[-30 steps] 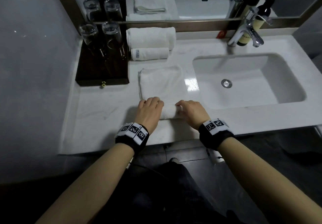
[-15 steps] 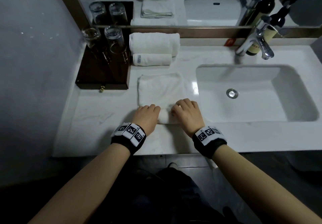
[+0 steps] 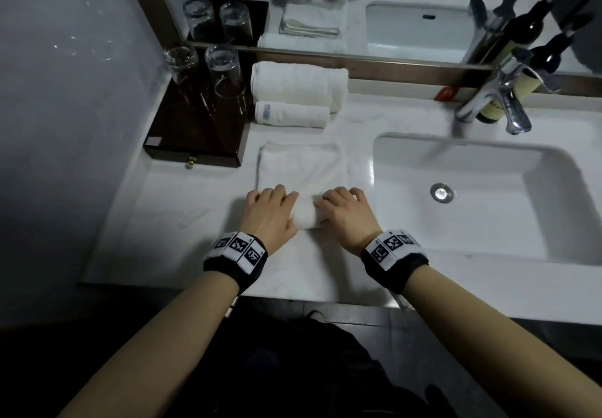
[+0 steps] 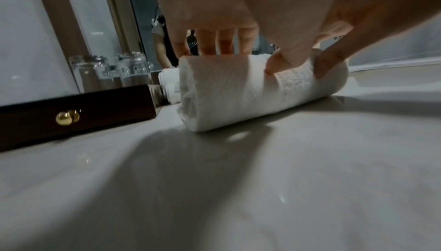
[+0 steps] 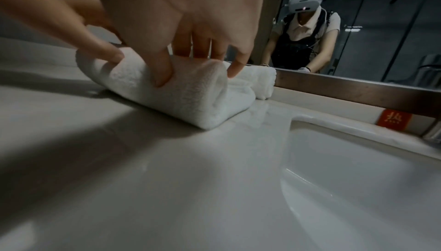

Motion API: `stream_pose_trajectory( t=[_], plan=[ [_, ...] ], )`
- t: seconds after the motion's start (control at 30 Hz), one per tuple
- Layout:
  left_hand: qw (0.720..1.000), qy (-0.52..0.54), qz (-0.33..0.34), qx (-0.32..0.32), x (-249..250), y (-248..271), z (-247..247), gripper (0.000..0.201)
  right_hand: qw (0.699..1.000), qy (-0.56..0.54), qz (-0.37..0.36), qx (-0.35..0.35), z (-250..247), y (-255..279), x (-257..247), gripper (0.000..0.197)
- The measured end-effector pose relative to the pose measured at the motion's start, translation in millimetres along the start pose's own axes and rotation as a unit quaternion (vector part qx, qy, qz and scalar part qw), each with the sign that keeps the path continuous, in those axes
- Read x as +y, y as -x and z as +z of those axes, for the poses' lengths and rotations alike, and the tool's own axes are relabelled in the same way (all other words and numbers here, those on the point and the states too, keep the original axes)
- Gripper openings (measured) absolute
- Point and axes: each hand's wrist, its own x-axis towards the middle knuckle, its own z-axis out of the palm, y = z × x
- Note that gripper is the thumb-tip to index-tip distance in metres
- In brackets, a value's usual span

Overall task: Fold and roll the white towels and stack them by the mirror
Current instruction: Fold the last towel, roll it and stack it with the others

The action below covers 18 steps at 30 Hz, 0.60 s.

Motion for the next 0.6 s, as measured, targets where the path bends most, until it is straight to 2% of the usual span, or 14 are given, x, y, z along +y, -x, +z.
stream_pose_trajectory(
  t=[0.17, 0.3, 0.4, 0.47, 0.6],
  plan=[
    [1.0, 0.014, 0.017, -0.003, -8.6, -9.9, -6.8, 0.045, 0.998, -0.018, 0.031, -0.043, -2.7, -20.6, 8.4, 0.028],
    [0.999, -0.012, 0.039, -0.023, -13.2, -7.5, -4.6, 0.059, 0.996, -0.026, 0.038, -0.071, -10.1, -33.6, 13.7, 0.028],
    [0.999, -0.033, 0.039, 0.01, -8.4, -11.7, -6.6, 0.046, 0.995, -0.03, 0.05, -0.087, -15.2, -40.8, 13.5, 0.025],
    [0.998, -0.039, 0.04, 0.012, -8.5, -18.7, -10.2, 0.041, 0.997, -0.021, 0.057, -0.045, -17.5, -39.8, 12.3, 0.028],
    [0.999, 0.007, 0.03, -0.021, -20.6, -38.2, -11.2, 0.044, 0.993, -0.014, 0.037, 0.11, -13.0, -24.7, 2.2, 0.033]
  ],
)
